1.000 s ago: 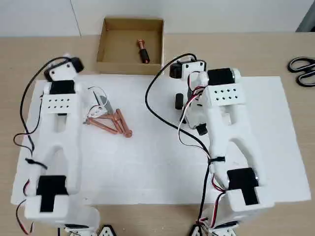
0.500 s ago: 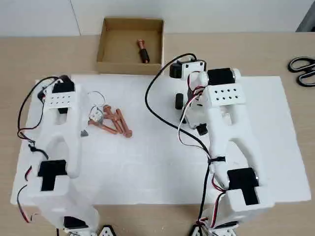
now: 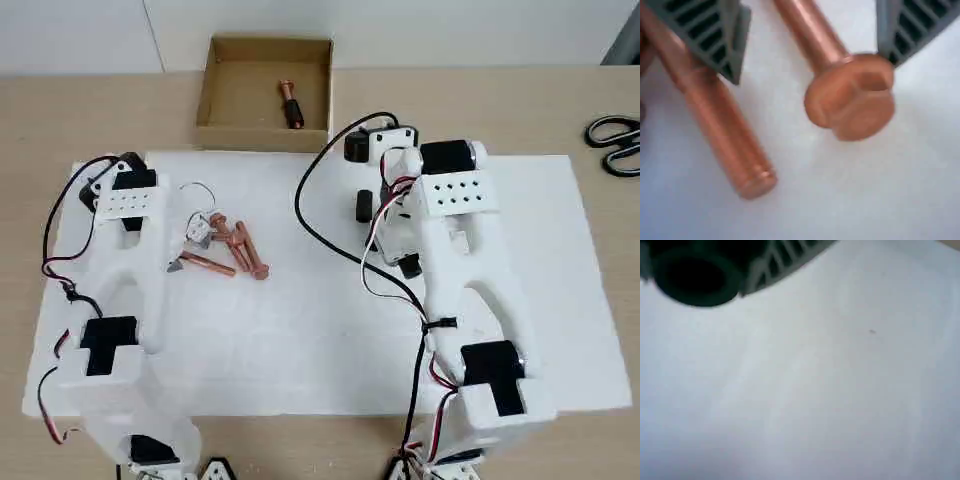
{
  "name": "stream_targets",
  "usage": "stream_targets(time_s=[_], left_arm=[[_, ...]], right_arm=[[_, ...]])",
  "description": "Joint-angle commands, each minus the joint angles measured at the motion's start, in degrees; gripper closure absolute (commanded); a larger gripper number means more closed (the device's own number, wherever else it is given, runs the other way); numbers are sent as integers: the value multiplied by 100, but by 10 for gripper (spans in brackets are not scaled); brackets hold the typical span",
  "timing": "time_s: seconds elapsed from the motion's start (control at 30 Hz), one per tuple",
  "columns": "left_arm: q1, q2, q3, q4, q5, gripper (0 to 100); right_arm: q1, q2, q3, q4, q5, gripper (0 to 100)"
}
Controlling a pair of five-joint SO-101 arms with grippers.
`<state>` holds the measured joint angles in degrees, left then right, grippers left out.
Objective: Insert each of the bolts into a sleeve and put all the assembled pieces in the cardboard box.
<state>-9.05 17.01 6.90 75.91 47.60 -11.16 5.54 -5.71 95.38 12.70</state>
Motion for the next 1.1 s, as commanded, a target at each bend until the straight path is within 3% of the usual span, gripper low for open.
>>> stream_targets(time_s=[0.0,0.1,0.3,0.63,0.77,0.9,1.07], left_arm=[[0,-35,-127,-123,44,830],[-9,-35,-119,-123,44,840],[-9,-35,-101,-167,26,997],[9,-88,330,-695,-105,988],[9,-264,-154,-114,-1336,987],[0,-484,-778,747,-3218,987],[0,-422,-708,809,-5152,987]], right_arm=[[48,-303,-18,4,18,995],[48,-312,-18,4,18,995],[48,-312,-18,4,18,995],[48,-321,-18,31,18,995],[48,-321,-18,13,18,995],[48,-321,-18,13,18,995],[48,-321,-18,4,18,995]])
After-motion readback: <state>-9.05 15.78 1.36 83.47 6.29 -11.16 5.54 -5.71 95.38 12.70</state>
